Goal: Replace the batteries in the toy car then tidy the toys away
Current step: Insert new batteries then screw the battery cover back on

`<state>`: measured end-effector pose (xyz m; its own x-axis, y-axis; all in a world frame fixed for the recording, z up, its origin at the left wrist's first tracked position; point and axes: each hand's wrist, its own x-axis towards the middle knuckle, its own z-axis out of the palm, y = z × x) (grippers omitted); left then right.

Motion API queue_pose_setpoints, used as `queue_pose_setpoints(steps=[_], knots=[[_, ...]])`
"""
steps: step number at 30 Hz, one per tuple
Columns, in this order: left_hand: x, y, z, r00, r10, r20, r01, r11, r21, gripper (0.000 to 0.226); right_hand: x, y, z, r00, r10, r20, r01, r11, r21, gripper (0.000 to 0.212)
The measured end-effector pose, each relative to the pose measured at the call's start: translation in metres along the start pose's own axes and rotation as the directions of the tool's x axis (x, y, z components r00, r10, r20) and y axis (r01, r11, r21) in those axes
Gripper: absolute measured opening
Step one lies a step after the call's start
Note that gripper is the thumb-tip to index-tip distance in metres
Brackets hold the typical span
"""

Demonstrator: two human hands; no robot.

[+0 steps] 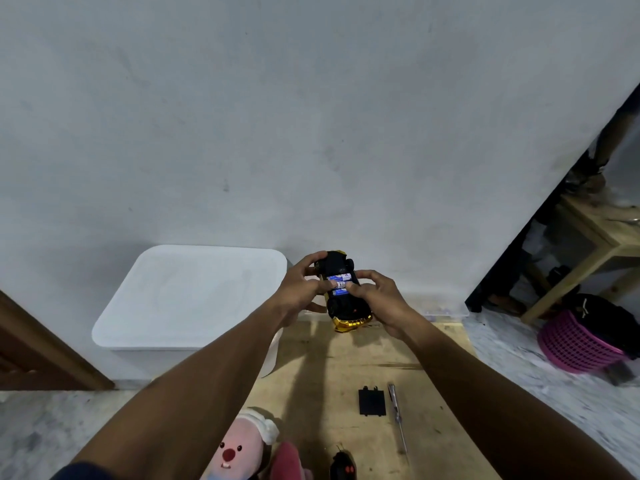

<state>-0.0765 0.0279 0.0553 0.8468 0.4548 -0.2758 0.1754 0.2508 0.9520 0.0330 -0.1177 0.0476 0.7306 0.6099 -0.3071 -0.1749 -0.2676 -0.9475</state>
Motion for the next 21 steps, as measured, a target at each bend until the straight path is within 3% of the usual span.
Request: queue_pose_setpoints(steps=[13,21], knots=[[-0.003,-0.008,-0.004,0.998,0.041,-0.038,-0.039,0.998,0.057,0.067,-0.001,0.007,0.007,0.996,0.057,0.063,-0.056,0.998,-0.024,0.04],[-0.006,0.0,0.007,0.998,0.052,0.026,-0.054,0.997,0.05,0.057,0.007,-0.001,0.006,0.992,0.126,0.008,-0.125,0.991,-0.055,0.027]])
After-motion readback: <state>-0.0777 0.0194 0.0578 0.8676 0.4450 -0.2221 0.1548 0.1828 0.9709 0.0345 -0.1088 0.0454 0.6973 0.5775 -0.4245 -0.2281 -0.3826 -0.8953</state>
